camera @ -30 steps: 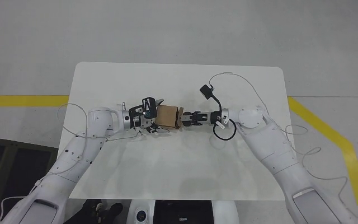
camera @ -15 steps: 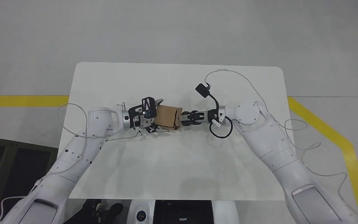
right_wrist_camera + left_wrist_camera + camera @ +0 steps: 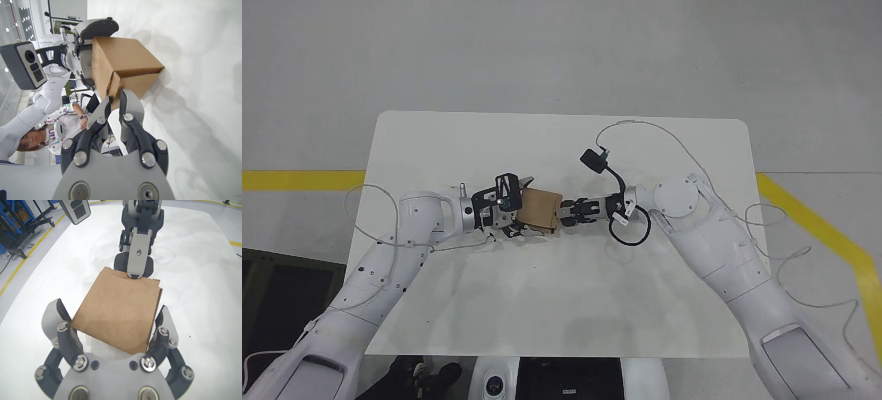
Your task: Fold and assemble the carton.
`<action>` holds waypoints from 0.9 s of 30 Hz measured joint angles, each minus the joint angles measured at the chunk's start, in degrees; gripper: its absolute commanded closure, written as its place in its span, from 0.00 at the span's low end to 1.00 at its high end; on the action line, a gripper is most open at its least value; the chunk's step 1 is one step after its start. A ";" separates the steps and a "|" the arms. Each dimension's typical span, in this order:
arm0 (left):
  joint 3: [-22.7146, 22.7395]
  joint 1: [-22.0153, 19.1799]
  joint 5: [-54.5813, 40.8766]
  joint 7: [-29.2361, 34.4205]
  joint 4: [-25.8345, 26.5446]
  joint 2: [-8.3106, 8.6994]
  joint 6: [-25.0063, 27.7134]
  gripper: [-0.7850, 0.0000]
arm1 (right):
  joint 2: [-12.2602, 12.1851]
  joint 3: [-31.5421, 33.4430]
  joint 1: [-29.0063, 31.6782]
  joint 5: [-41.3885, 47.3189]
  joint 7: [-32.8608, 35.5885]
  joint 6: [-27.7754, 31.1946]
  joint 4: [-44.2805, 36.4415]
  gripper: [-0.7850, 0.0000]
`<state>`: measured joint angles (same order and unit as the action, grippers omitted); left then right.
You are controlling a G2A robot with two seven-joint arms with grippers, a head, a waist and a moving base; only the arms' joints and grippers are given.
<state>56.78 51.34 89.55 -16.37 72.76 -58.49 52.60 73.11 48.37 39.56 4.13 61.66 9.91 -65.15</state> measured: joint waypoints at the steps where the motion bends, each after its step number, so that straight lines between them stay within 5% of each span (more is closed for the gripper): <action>1: 0.00 0.01 0.02 -0.03 0.00 0.00 0.00 0.00 | 0.09 -0.20 -0.13 0.05 0.10 0.07 0.08 0.91; 14: 0.04 0.20 0.21 -0.03 0.12 0.05 0.01 0.00 | 1.22 -1.40 -1.60 2.12 -0.20 3.21 2.55 0.80; 27: 0.01 0.25 0.55 -0.01 0.03 0.11 0.13 0.00 | -0.81 3.42 2.98 1.37 -0.04 3.17 -2.48 0.81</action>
<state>56.78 51.59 90.10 -16.38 72.79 -58.39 52.73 72.31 51.78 42.53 5.50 61.62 13.08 -67.64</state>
